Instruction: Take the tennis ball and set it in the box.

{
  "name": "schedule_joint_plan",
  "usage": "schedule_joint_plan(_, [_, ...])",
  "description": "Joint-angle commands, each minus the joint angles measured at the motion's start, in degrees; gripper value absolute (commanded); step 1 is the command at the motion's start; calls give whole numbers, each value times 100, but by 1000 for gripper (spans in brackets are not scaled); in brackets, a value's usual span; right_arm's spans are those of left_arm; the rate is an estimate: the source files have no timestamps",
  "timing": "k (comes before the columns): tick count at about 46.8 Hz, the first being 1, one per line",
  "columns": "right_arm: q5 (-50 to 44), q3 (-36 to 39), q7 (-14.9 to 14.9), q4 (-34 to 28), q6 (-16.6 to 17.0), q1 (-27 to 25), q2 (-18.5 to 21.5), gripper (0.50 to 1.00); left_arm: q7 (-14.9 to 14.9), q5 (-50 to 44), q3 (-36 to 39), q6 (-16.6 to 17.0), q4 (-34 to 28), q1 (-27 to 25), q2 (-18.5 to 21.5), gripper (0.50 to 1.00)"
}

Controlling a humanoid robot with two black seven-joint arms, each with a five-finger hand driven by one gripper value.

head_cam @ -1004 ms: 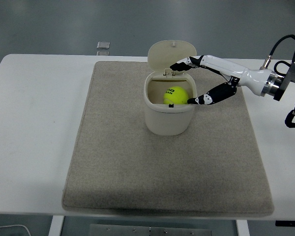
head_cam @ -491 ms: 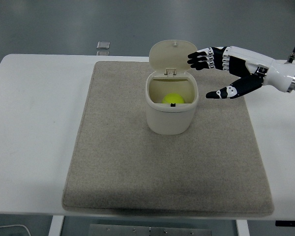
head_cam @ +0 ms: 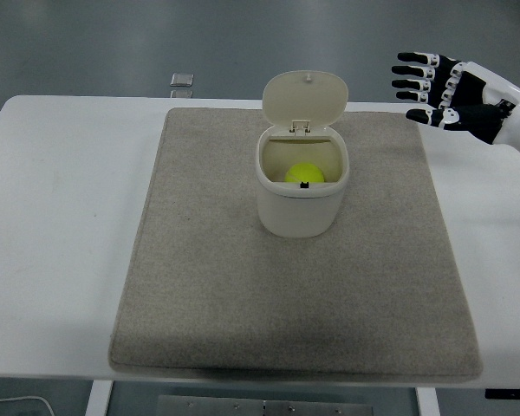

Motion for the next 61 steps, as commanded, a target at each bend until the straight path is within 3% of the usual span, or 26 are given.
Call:
schedule_joint_plan(1, [351,1,-128,-117,-153,-115,180,911,0,-1,0,0,0,0,0,992])
schedule_joint_plan(11, [1555,9,-875,-319,-461,-282,549,911,0,-1,0,0,0,0,0,992])
schedule_joint_plan(23, [2514,62,-1447,-372,-417,-264,558,911,0,-1,0,0,0,0,0,992])
schedule_joint_plan(49, [2980,273,-1535,-680,-470,-247,1015,911,0,-1,0,0,0,0,0,992])
schedule_joint_plan(61, [2892,387,-1535,-803,-479,-229,1032,913,0,-1,0,0,0,0,0,992])
